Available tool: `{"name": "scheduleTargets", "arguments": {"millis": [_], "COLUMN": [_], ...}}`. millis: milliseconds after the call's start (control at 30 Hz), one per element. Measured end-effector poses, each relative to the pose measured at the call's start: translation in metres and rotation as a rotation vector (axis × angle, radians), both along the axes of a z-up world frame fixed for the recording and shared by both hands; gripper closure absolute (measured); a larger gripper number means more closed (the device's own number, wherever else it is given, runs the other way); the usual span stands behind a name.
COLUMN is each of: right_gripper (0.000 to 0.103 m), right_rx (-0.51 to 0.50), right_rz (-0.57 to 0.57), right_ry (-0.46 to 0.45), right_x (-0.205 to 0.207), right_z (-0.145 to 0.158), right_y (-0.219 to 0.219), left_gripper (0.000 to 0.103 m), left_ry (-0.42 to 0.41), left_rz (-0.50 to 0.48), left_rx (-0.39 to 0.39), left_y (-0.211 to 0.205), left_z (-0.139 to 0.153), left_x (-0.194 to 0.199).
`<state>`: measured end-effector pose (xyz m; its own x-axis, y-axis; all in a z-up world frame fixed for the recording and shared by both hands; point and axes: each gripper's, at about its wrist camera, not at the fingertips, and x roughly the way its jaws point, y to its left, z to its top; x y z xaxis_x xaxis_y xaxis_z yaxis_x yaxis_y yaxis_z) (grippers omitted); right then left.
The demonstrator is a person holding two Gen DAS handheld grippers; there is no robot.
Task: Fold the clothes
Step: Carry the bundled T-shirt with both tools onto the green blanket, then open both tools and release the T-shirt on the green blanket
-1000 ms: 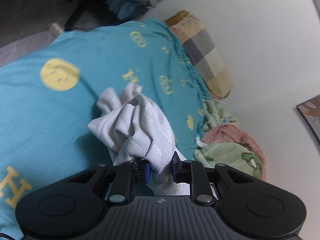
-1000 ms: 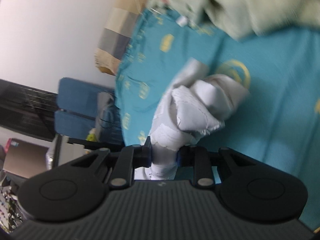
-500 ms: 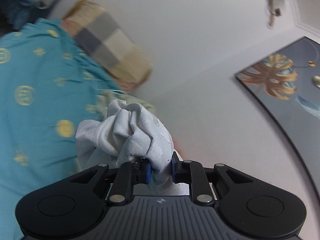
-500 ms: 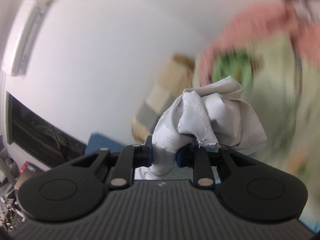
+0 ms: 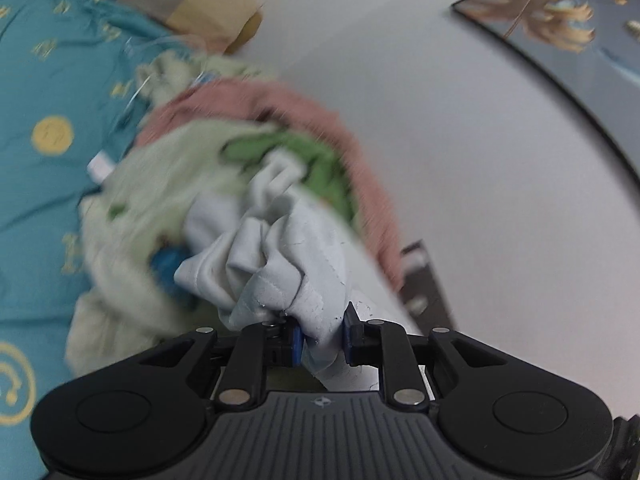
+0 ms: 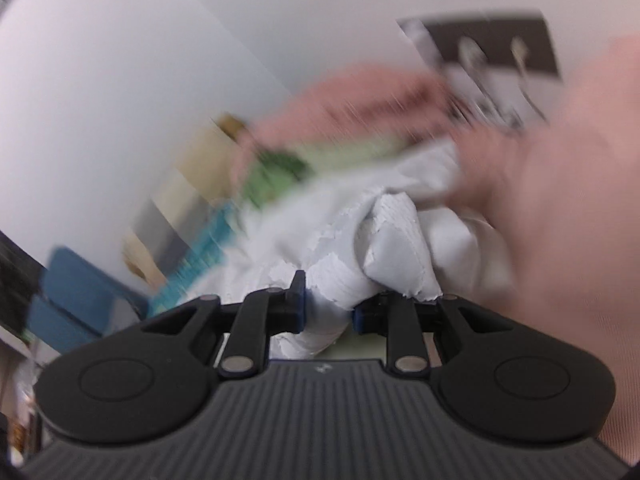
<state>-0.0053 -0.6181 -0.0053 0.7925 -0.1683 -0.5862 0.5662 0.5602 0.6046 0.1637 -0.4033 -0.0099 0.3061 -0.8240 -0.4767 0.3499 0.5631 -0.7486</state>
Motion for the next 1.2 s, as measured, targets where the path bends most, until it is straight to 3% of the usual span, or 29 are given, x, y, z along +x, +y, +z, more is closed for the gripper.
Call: {"name": "scheduleTargets", "arguments": {"millis": [133, 267, 333, 367, 500, 533, 633, 867, 1200], "right_gripper": [0.078, 0.075, 0.071, 0.067, 0.036, 0.031, 0.030, 0.030, 0.030], "right_rx": [-0.048, -0.052, -0.079, -0.092, -0.146, -0.159, -0.214, -0.332, -0.483], "right_rz": [0.000, -0.011, -0.004, 0.000, 0.015, 0.018, 0.044, 0.085, 0.142], "right_ry": [0.043, 0.044, 0.044, 0.044, 0.043, 0.043, 0.025, -0.026, -0.070], "right_x": [-0.003, -0.006, -0.016, -0.022, -0.043, -0.049, -0.065, -0.107, -0.153], "right_z": [-0.016, -0.004, 0.008, 0.014, 0.039, 0.045, 0.065, 0.105, 0.124], "right_y": [0.013, 0.018, 0.027, 0.031, 0.047, 0.051, 0.065, 0.111, 0.173], "left_gripper": [0.082, 0.076, 0.054, 0.048, 0.011, 0.005, 0.000, 0.000, 0.000], "left_ry": [-0.004, -0.063, -0.118, -0.154, -0.297, -0.333, -0.410, -0.564, -0.696], "left_rz": [-0.032, -0.039, -0.061, -0.074, -0.063, -0.057, -0.065, -0.037, 0.014], "left_rx": [0.081, 0.133, 0.183, 0.209, 0.284, 0.299, 0.301, 0.299, 0.330], "left_y": [0.010, 0.015, 0.017, 0.021, 0.040, 0.045, 0.063, 0.111, 0.164], "left_z": [-0.023, -0.003, 0.014, 0.025, 0.065, 0.076, 0.107, 0.161, 0.188], "left_x": [-0.013, -0.019, -0.026, -0.032, -0.066, -0.074, -0.101, -0.165, -0.234]}}
